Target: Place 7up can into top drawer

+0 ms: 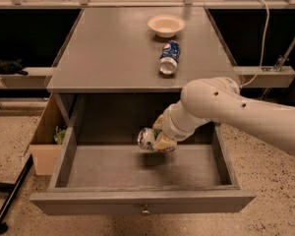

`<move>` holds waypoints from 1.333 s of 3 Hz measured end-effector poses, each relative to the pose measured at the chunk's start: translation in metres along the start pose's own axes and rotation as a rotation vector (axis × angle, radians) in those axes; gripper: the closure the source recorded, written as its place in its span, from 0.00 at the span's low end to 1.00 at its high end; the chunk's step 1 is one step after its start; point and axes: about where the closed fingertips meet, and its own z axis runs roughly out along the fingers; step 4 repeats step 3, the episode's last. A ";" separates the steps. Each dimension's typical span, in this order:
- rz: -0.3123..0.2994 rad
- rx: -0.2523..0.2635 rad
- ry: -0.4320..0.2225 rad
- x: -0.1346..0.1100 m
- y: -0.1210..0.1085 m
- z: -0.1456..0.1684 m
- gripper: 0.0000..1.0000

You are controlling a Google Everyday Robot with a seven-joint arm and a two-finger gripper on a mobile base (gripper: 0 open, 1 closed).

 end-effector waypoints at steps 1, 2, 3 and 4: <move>0.000 0.000 0.000 0.000 0.000 0.000 0.12; 0.000 0.000 0.000 0.000 0.000 0.000 0.00; 0.000 0.000 0.000 0.000 0.000 0.000 0.00; 0.000 0.000 0.000 0.000 0.000 0.000 0.00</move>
Offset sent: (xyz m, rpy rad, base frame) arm 0.0000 0.0000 0.0000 0.0000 0.0000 0.0000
